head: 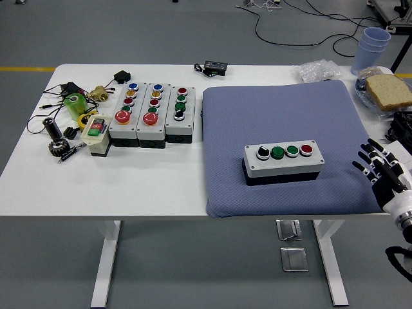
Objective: Pick up the button,place it on the desk,press the button,press the button
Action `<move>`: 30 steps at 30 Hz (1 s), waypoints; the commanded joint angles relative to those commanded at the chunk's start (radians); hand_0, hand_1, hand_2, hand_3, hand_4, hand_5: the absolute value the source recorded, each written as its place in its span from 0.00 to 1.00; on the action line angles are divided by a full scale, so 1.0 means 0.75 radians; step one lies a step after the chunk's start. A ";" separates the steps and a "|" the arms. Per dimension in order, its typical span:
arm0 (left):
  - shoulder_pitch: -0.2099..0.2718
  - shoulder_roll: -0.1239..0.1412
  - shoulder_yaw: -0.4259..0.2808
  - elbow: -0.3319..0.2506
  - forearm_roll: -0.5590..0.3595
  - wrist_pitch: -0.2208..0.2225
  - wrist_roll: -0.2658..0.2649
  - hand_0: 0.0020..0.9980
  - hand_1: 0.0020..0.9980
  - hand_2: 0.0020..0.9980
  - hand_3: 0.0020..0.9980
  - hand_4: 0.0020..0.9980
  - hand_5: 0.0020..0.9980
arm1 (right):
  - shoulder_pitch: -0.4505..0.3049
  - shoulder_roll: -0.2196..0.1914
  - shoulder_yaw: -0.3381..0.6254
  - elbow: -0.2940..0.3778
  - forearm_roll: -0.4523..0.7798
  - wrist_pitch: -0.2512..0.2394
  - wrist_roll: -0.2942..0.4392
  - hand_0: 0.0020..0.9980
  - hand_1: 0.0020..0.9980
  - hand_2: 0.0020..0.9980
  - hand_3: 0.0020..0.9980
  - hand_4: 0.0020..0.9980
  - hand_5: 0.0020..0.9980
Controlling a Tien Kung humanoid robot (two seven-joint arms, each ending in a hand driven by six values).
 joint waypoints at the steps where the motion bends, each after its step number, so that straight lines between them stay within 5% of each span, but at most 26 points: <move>1: 0.001 0.000 -0.001 0.000 0.002 0.000 0.000 0.67 0.66 0.67 0.60 0.36 0.93 | -0.001 0.000 0.002 0.001 -0.001 0.001 -0.001 0.75 0.69 0.75 0.72 0.69 0.27; 30: -0.028 0.008 0.019 0.000 -0.027 0.006 -0.011 0.67 0.66 0.67 0.60 0.35 0.93 | 0.021 0.005 -0.004 0.002 0.059 -0.009 0.059 0.74 0.68 0.73 0.71 0.69 0.25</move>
